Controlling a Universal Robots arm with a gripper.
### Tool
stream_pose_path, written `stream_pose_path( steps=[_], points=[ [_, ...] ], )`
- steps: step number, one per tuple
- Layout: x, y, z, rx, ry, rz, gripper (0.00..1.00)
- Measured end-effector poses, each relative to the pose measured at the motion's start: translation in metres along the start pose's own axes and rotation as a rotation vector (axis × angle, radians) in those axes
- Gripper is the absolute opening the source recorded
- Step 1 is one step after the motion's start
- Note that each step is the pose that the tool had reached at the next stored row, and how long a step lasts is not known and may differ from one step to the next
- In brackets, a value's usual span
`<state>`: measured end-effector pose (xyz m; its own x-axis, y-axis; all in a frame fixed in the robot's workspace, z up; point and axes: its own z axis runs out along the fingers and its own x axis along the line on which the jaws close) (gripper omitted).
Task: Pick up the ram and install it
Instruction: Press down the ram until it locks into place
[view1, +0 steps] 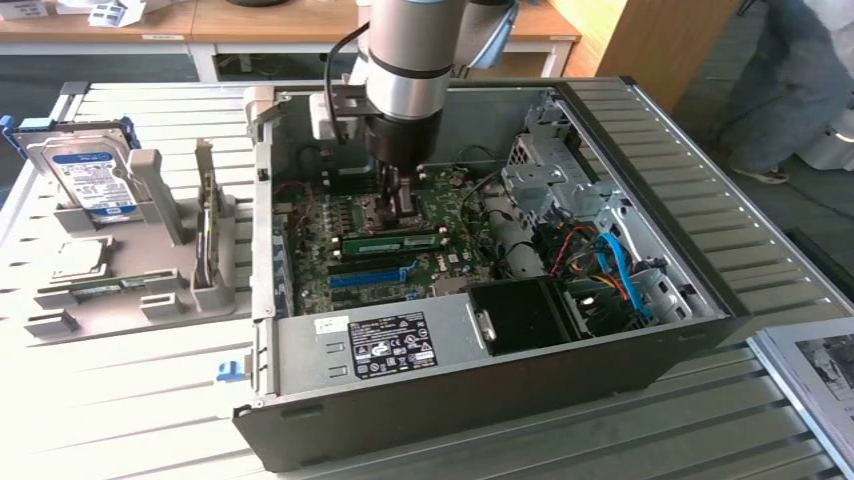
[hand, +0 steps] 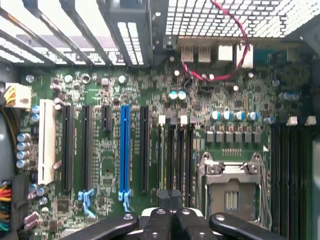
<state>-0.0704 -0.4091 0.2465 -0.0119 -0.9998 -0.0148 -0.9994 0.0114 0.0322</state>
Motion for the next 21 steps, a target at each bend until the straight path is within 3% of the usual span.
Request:
stream_pose_path(
  steps=[9, 21],
  points=[
    [0.000, 0.0130, 0.0005, 0.0013, -0.0002, 0.000, 0.10],
    [0.004, 0.0131, 0.0004, 0.0013, -0.0001, 0.000, 0.10]
  ],
)
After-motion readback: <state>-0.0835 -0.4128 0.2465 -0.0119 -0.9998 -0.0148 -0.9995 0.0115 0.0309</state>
